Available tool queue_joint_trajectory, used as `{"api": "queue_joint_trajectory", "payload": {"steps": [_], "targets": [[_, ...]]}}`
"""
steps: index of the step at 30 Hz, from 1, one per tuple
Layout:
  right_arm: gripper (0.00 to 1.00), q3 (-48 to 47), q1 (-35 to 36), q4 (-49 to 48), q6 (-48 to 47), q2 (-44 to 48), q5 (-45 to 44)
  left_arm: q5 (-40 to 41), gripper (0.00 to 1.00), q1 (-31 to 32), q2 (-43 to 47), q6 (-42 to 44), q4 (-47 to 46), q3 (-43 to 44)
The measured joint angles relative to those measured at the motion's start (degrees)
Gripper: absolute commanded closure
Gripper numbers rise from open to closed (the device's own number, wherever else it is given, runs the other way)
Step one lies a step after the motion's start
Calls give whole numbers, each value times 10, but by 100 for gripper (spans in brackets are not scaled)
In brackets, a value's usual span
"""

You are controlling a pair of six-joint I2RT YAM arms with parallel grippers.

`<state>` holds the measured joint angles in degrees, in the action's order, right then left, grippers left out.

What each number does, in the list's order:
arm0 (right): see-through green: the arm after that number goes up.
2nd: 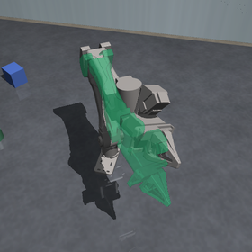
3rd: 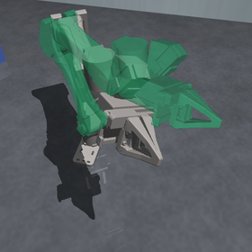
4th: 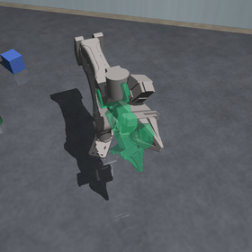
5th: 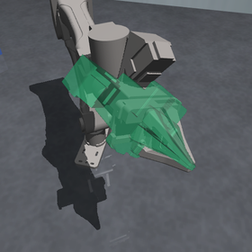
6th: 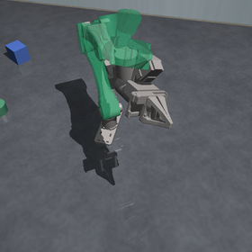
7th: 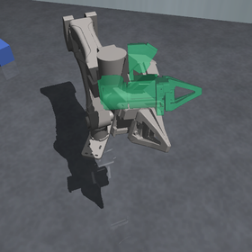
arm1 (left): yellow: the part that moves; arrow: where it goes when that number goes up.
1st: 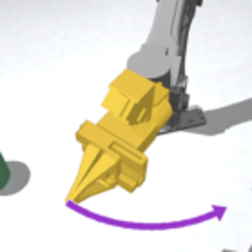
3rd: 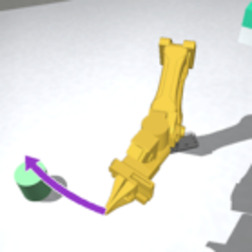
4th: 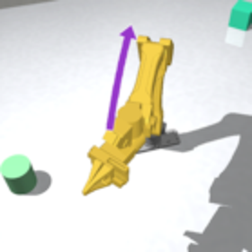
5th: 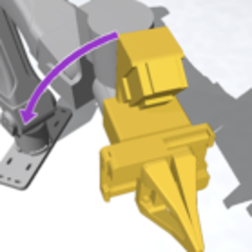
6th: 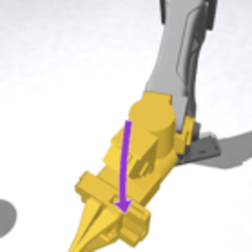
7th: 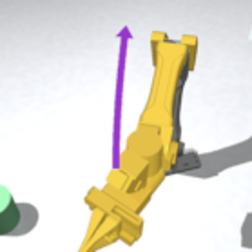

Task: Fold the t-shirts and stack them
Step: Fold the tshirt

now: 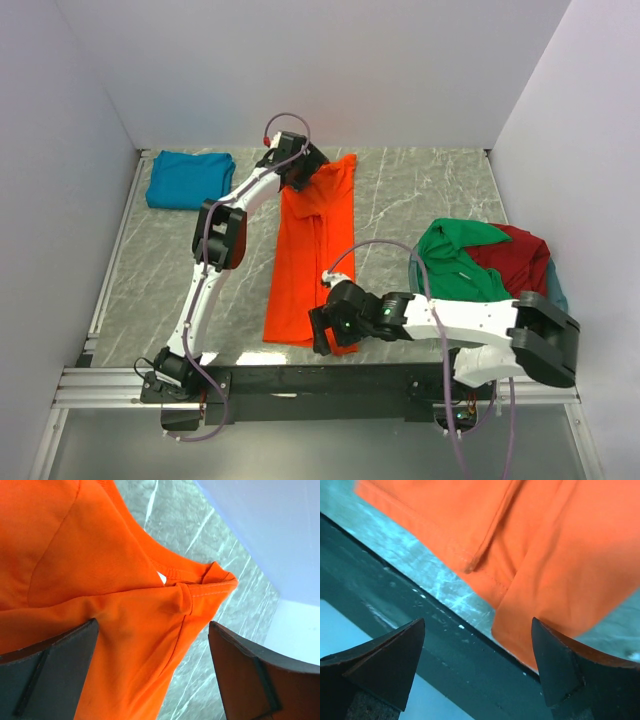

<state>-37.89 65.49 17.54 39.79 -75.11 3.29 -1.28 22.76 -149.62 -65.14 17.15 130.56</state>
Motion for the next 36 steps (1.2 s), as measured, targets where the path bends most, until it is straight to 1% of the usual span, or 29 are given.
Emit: {"api": "queue_joint_trajectory", "payload": {"steps": [5, 8, 11, 13, 15, 17, 18, 20, 21, 24, 25, 26, 28, 30, 31, 32, 36], "targets": [[4, -14, 0, 16, 3, 73, -31, 26, 1, 0, 7, -4, 9, 0], [8, -34, 0, 23, -3, 99, -47, 47, 1, -1, 29, 11, 44, -5], [12, -50, 0, 36, -10, 101, -61, 63, 1, -3, 81, 36, 82, -24], [15, -52, 0, 43, -11, 94, -69, 72, 1, -5, 137, 58, 101, -49], [20, -52, 0, 49, -10, 79, -73, 77, 1, -7, 212, 78, 112, -90], [29, -52, 0, 55, -8, 59, -77, 85, 1, -7, 315, 96, 118, -164], [32, -52, 0, 58, -7, 49, -79, 88, 0, -7, 360, 100, 121, -201], [39, -52, 0, 59, -5, 27, -81, 98, 0, -6, 479, 103, 106, -319], [40, -52, 0, 58, -4, 16, -81, 101, 1, -4, 532, 102, 101, -382], [41, -53, 0, 56, -4, -17, -82, 99, 1, 2, 692, 92, 57, -610], [45, -54, 0, 56, -4, -29, -83, 97, 0, 6, 728, 84, 56, -681], [46, -55, 0, 56, -4, -44, -84, 93, 1, 12, 751, 80, 57, -732], [48, -59, 0, 56, -2, -71, -85, 83, 1, 26, 780, 68, 70, -838], [50, -61, 0, 54, -1, -90, -86, 71, 0, 42, 795, 55, 94, -902], [52, -61, 0, 53, 1, -96, -86, 66, 1, 48, 803, 51, 106, -920], [57, -61, 0, 52, 3, -101, -85, 60, 1, 56, 816, 44, 119, -935], [61, -62, 0, 43, 13, -105, -85, 46, 7, 75, 890, 25, 135, -970]]}}
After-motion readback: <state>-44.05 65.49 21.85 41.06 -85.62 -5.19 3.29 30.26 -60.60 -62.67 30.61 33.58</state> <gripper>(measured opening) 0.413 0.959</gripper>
